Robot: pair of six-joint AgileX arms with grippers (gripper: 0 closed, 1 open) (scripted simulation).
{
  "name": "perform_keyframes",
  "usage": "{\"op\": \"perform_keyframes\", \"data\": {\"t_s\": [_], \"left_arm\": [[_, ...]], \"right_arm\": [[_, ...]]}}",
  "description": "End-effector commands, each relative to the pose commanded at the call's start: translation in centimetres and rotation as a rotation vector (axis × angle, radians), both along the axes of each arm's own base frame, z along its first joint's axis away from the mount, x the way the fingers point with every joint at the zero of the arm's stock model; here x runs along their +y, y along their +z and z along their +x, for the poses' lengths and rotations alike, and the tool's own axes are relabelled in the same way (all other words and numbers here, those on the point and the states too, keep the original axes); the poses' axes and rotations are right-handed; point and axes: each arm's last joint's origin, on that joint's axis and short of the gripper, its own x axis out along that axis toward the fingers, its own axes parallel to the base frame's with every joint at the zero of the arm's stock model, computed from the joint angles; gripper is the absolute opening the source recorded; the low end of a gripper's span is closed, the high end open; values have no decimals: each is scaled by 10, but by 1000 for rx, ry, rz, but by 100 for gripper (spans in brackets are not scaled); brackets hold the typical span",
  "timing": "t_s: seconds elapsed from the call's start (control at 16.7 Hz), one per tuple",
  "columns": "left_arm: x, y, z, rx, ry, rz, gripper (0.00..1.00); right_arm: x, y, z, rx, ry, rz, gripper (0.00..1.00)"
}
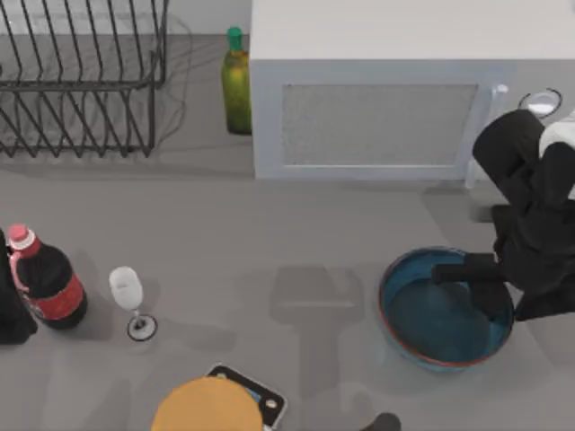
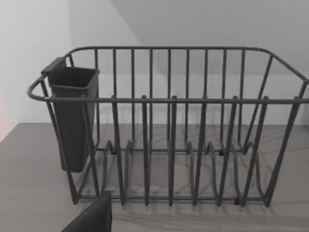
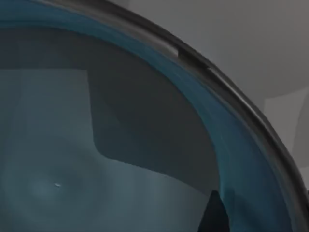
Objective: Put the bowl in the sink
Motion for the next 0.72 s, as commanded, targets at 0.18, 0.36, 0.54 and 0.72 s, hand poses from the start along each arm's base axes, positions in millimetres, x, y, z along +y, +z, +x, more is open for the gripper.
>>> {"op": "perform_keyframes", "data": {"t_s": [0.18,0.36,0.54,0.72], "left_arm": [[0,0,0,0,0,0,100],[0,0,0,0,0,0,100],[0,0,0,0,0,0,100],[0,0,0,0,0,0,100]], "right_arm": [[0,0,0,0,0,0,0],[0,0,0,0,0,0,0],[0,0,0,0,0,0,0],[0,1,0,-2,0,0,0]]}}
